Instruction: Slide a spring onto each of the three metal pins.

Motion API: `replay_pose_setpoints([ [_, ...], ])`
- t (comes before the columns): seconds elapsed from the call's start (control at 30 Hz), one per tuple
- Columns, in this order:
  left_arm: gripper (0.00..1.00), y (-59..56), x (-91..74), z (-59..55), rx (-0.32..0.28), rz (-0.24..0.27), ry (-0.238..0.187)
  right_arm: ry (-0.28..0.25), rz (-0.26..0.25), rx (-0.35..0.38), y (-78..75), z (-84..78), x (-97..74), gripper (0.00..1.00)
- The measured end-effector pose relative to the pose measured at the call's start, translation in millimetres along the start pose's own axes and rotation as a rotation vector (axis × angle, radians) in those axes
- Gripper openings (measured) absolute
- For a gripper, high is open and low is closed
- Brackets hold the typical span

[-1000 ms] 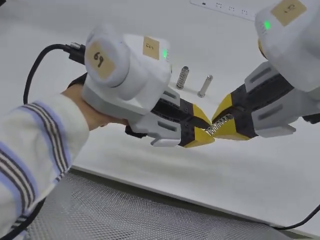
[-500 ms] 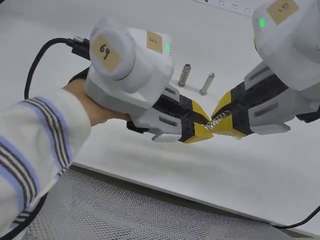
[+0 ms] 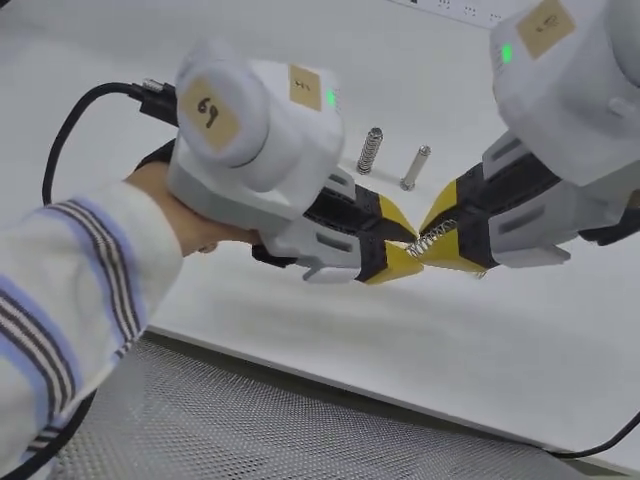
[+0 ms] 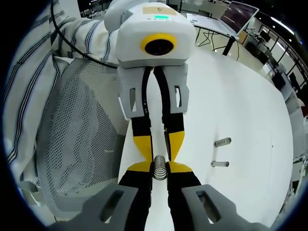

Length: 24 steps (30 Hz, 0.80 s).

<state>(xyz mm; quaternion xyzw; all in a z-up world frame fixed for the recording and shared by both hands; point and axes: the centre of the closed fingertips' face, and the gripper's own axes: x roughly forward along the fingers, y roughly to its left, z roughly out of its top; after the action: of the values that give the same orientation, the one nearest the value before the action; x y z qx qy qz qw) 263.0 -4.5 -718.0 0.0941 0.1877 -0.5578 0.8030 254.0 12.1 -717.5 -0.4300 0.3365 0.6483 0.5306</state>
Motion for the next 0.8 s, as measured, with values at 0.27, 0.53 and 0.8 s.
replay_pose_setpoints([
  [0.27,0.1,10.2,-7.3,-10.1,0.0,0.035,0.026,-0.025,-0.03,0.014,-3.6,1.3,-3.6,0.08],
  [0.53,0.22,23.4,-15.3,-14.6,-0.029,0.089,0.009,-0.031,-0.039,0.037,-3.8,-2.0,-6.5,0.08],
  [0.8,0.43,32.5,-18.4,-23.6,-0.082,0.135,0.007,-0.029,-0.044,0.049,-6.6,-6.4,-9.9,0.08],
])
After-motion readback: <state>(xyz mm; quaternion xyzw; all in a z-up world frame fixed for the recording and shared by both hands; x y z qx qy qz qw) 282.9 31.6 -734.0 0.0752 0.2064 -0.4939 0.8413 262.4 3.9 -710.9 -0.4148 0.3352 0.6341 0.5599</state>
